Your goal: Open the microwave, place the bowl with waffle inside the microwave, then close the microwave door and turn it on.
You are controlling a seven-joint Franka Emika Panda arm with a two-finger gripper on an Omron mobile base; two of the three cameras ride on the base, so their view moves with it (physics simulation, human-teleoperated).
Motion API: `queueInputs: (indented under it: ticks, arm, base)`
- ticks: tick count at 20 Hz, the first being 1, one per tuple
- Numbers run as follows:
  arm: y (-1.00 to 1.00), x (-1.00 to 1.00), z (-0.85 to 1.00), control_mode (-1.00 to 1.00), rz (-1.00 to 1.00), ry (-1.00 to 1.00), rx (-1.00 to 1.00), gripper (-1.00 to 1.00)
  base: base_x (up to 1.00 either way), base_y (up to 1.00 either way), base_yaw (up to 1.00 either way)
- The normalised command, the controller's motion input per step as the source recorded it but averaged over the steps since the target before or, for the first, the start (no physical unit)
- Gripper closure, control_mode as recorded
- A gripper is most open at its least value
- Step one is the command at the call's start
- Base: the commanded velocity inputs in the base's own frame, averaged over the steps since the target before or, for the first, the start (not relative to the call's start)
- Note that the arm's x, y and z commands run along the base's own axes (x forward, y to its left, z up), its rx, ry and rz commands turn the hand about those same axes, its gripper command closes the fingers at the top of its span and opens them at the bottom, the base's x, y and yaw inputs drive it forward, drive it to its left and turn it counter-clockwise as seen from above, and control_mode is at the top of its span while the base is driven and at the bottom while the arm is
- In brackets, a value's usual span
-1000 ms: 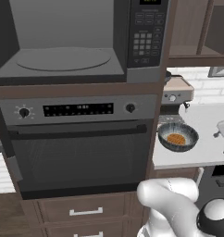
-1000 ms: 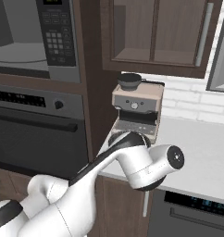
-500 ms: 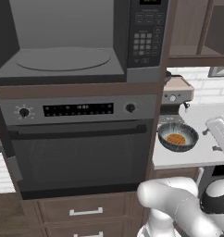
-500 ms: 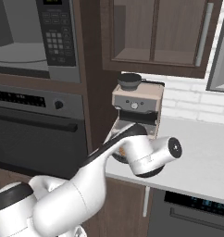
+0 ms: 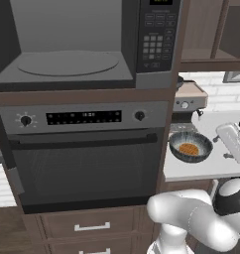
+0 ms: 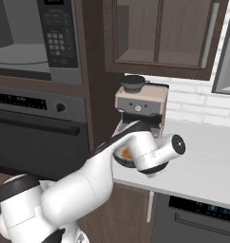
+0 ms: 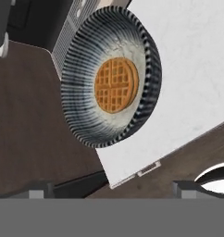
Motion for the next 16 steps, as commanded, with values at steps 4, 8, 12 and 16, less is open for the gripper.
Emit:
queueInputs:
  ticks: [4, 8, 12, 16]
  arm:
    - [0.24, 0.22, -0.27, -1.0, -0.04, 0.0, -0.12, -1.0]
    - [0.08, 0.13, -0.29, -1.0, -0.06, 0.01, -0.13, -1.0]
    - [0.0, 0.23, -0.13, -1.0, -0.09, 0.07, -0.03, -1.0]
    - [0.0, 0.32, -0.05, -1.0, -0.14, 0.11, 0.0, -1.0]
  base:
    - [0.0, 0.0, 0.0]
    - [0.0, 0.0, 0.0]
    - [0.0, 0.0, 0.0]
    - [0.0, 0.0, 0.0]
